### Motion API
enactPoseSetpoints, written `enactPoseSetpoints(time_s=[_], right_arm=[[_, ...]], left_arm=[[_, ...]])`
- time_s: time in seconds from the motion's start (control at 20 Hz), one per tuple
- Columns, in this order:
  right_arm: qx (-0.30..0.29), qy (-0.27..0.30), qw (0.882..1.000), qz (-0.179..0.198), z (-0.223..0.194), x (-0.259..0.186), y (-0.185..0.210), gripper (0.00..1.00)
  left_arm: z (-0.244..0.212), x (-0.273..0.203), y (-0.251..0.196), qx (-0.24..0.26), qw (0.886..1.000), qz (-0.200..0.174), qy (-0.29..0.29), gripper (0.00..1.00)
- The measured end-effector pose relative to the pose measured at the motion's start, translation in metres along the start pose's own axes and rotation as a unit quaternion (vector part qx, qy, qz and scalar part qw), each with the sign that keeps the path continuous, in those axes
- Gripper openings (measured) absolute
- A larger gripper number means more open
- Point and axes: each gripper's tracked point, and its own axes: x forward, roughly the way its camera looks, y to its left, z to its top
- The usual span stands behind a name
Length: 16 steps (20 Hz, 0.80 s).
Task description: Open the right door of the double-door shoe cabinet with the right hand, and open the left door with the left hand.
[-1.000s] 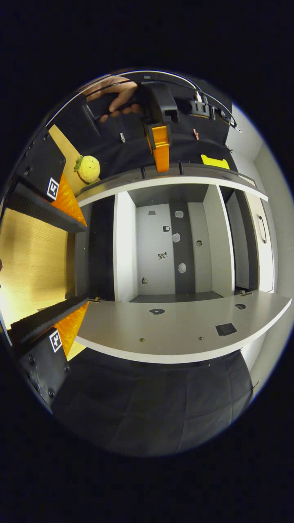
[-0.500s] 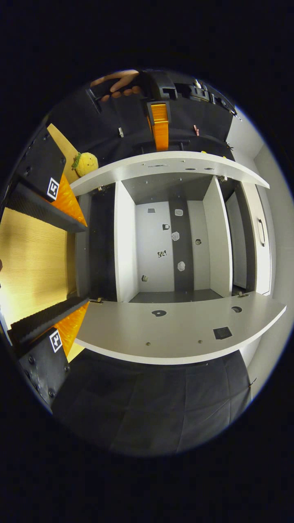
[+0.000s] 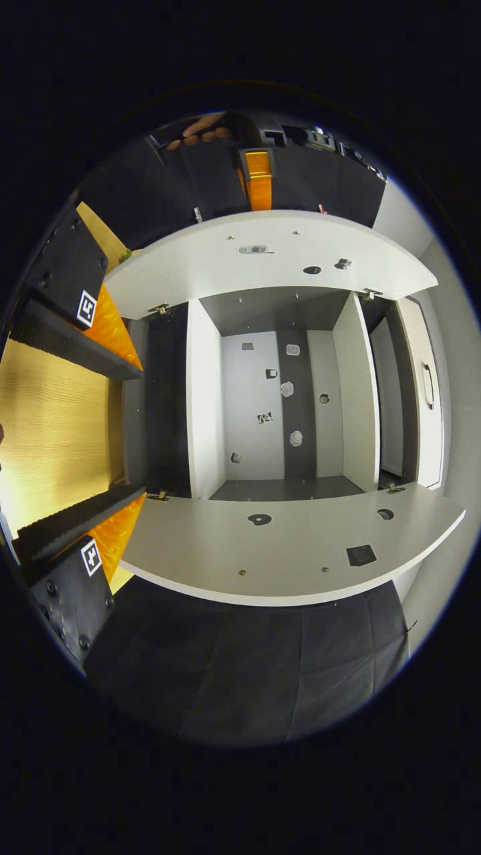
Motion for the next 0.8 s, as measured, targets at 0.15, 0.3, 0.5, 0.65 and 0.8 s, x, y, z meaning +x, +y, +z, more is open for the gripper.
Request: enactPoseSetpoints(time_s=[0.15, 0.3, 0.5, 0.65, 0.8], right_arm=[[-0.003, -0.001, 1.0, -0.003, 0.003, -0.001, 0.002, 0.99], [-0.014, -0.002, 1.0, -0.017, 0.007, -0.003, -0.005, 0.99], [-0.019, 0.006, 0.999, -0.033, 0.012, -0.005, -0.013, 0.99], [-0.016, -0.001, 0.999, -0.027, 0.022, -0.005, -0.016, 0.99], [-0.013, -0.012, 1.0, -0.013, 0.034, -0.006, -0.021, 0.99]], left_arm=[[0.001, 0.0, 0.03, 0.021, 0.999, 0.036, -0.004, 0.06], [0.006, -0.003, 0.054, 0.031, 0.998, 0.049, -0.003, 0.05], [0.002, -0.01, 0.053, 0.001, 1.0, 0.027, 0.0, 0.05], [0.004, -0.022, 0.051, 0.022, 0.999, 0.034, -0.002, 0.05], [0.005, -0.038, 0.035, 0.023, 0.999, 0.033, 0.002, 0.05]])
